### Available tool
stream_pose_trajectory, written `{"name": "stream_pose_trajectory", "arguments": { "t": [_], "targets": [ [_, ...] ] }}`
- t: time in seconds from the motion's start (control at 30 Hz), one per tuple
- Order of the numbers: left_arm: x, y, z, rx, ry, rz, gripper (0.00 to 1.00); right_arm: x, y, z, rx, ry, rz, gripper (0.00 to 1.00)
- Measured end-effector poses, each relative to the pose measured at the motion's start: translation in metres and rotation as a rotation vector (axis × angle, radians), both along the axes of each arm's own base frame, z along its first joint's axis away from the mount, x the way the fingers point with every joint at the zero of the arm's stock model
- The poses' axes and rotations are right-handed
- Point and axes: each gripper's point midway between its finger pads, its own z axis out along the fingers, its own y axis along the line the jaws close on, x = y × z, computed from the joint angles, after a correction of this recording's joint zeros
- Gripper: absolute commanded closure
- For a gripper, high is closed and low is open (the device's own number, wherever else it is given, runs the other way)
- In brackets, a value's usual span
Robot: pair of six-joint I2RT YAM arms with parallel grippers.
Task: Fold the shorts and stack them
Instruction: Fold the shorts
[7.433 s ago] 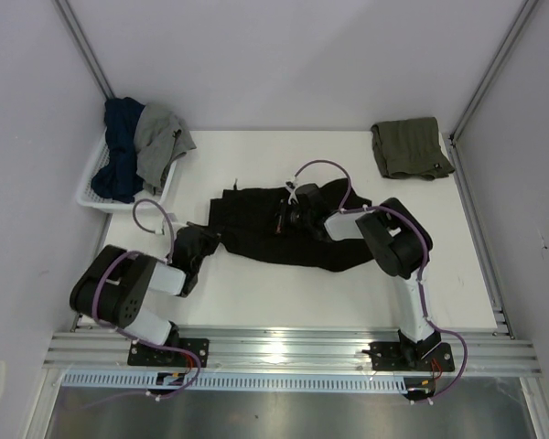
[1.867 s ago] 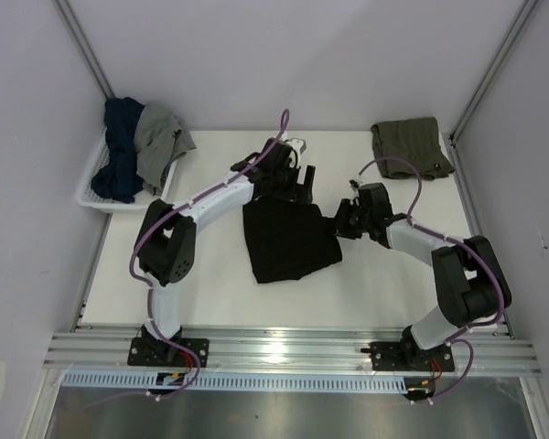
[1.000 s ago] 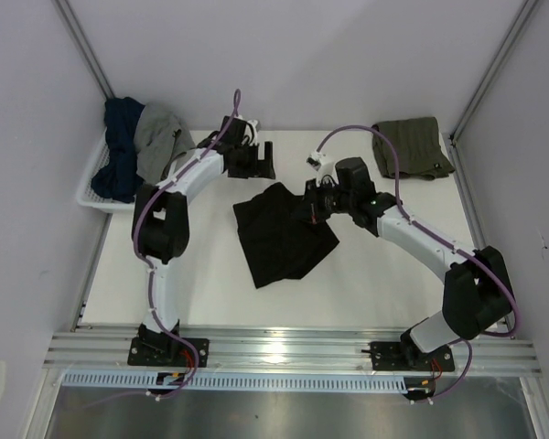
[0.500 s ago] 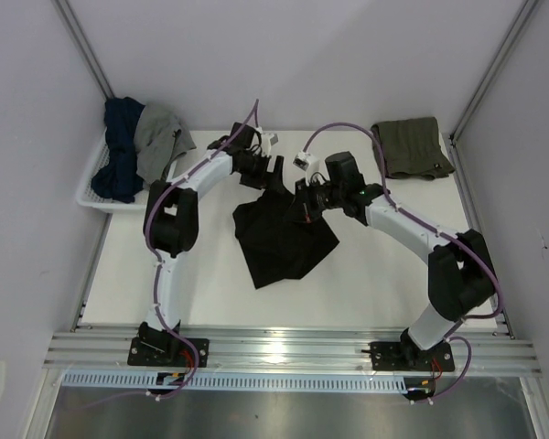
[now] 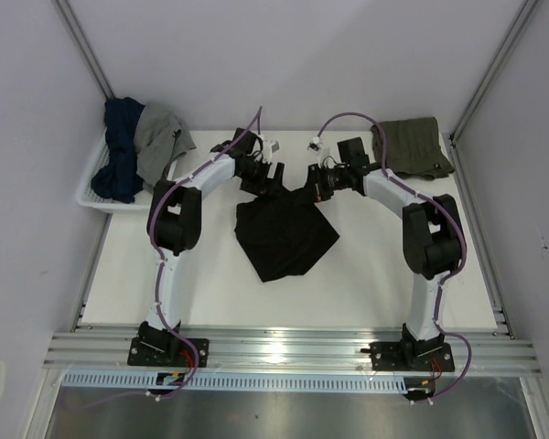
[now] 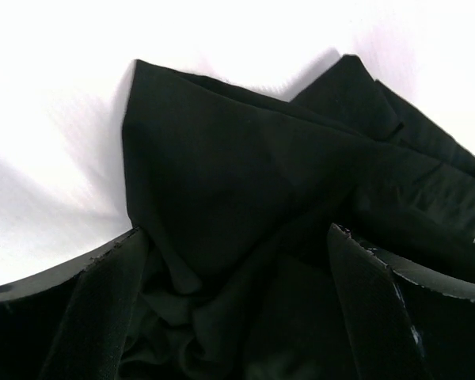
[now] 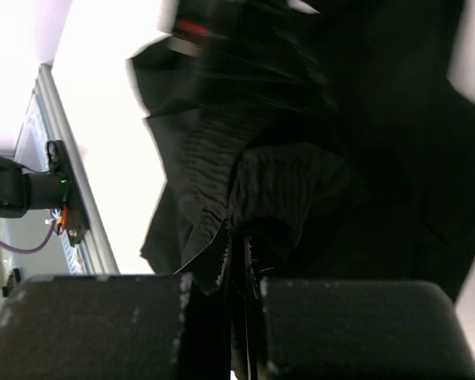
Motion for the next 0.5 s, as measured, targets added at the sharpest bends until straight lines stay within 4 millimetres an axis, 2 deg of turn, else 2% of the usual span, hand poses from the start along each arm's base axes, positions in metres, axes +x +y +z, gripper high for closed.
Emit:
{"name": "stream_pose_trajectory", "arguments": {
  "t": [0.07,0.2,0.4,0.5],
  "targets": [
    [0.0,0.003,-0.001,0.007,0.003,0.008,0.05,0.006,-0.007,-0.02,-0.014,0.048,-0.016,1.0],
    [0.003,0.01,-0.001,0.023,0.011,0.047,0.05,0.005,-0.011,-0.052,-0.047,0.13,-0.026,1.0],
    [0.006,0.031,0.005,0.06,0.0,0.16,0.03,0.017,-0.01,-0.079,-0.088,0.179,-0.046,1.0],
    [0.004,0.04,0.016,0.066,-0.015,0.214,0.03,0.02,-0.013,-0.09,-0.113,0.202,-0.07,0.99]
  ]
}}
